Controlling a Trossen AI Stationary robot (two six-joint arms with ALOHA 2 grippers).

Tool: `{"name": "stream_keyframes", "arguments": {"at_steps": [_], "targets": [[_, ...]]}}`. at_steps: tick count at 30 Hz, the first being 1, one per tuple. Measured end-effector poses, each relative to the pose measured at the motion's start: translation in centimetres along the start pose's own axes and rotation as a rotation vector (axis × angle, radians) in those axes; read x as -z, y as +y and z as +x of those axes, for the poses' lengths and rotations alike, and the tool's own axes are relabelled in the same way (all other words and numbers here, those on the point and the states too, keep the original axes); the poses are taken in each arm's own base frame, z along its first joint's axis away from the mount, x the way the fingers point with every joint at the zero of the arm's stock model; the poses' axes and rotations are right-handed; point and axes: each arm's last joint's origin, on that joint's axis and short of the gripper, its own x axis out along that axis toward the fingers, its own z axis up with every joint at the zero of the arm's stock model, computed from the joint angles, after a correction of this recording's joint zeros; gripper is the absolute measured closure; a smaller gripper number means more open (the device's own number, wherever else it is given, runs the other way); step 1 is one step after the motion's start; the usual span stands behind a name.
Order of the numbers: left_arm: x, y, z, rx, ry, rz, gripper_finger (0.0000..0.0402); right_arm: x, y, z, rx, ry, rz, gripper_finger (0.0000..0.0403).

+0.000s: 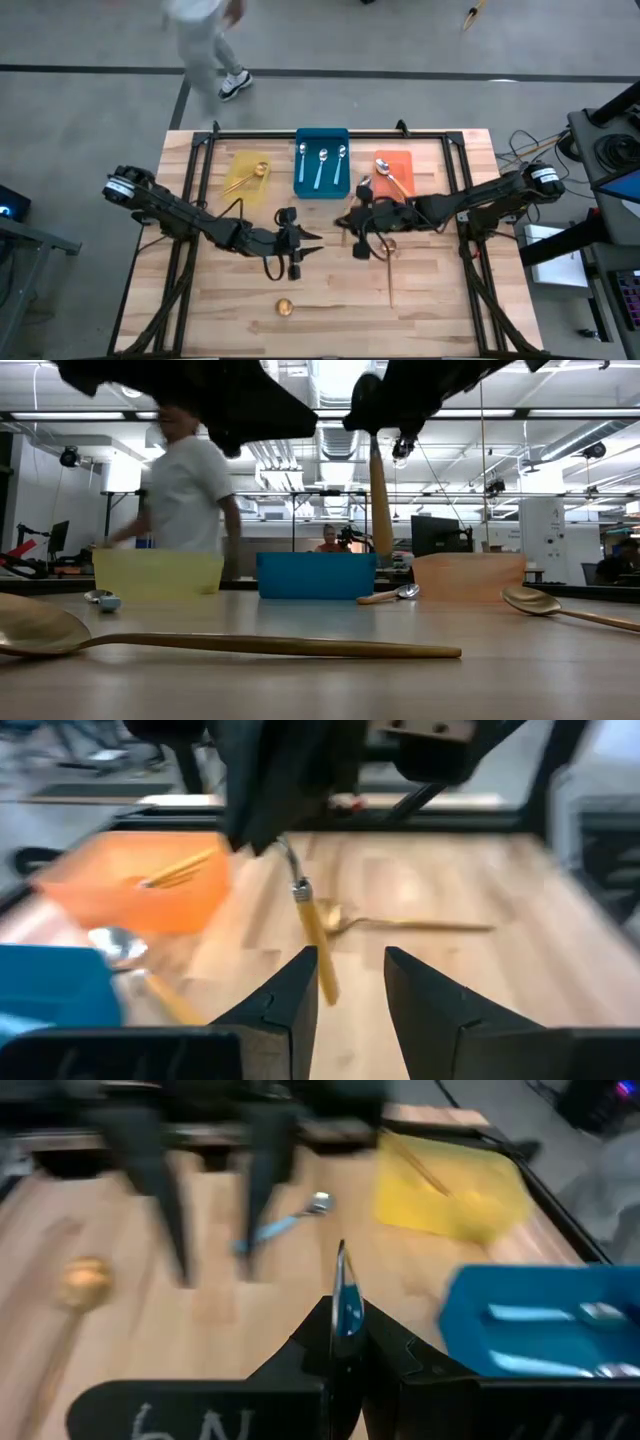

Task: Sort silverware by color (type)
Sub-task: Put the yellow spoon into the orange bin

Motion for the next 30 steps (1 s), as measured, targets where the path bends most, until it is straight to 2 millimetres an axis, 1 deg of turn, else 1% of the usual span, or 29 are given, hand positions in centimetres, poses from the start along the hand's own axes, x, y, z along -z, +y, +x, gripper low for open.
{"name": "stream_keyframes", "arguments": {"at_steps": [4, 7, 10, 14, 19, 21, 22, 25, 27, 30], "targets": [[1.0, 0.9, -0.2, 0.099, -0.101, -0.090, 0.0283, -0.6, 1.3, 0.0, -0.033, -0.047, -0.043, 0.0391], [1.8, 1.3, -0.4, 0.103, -0.138, -0.111, 0.0264, -1.3, 1.8, 0.5, -0.037, -0.052, -0.071, 0.0391], [2.0, 1.3, -0.3, 0.108, -0.185, -0.129, 0.0245, -2.0, 2.1, 1.2, -0.037, -0.060, -0.113, 0.0391], [2.6, 1.2, 0.3, 0.108, -0.188, -0.133, 0.0229, -3.1, 2.4, 2.3, -0.037, -0.044, -0.163, 0.0391], [3.2, 0.8, 1.4, 0.105, -0.162, -0.132, 0.0225, -4.5, 2.9, 3.6, -0.038, -0.023, -0.212, 0.0391], [3.2, 0.7, 1.7, 0.103, -0.157, -0.130, 0.0227, -5.1, 3.0, 3.9, -0.039, -0.030, -0.226, 0.0391], [3.2, 0.6, 1.9, 0.103, -0.158, -0.129, 0.0229, -5.0, 3.0, 4.1, -0.041, -0.011, -0.235, 0.0391], [3.3, 0.6, 1.9, 0.101, -0.153, -0.129, 0.0244, -5.4, 3.1, 4.3, -0.042, 0.004, -0.241, 0.0391], [3.2, 0.6, 1.8, 0.097, -0.155, -0.131, 0.0265, -5.5, 3.1, 4.4, -0.042, 0.006, -0.246, 0.0391], [3.1, 0.7, 1.7, 0.075, -0.160, -0.134, 0.0315, -5.6, 3.1, 4.4, -0.043, 0.004, -0.247, 0.0391]]}}
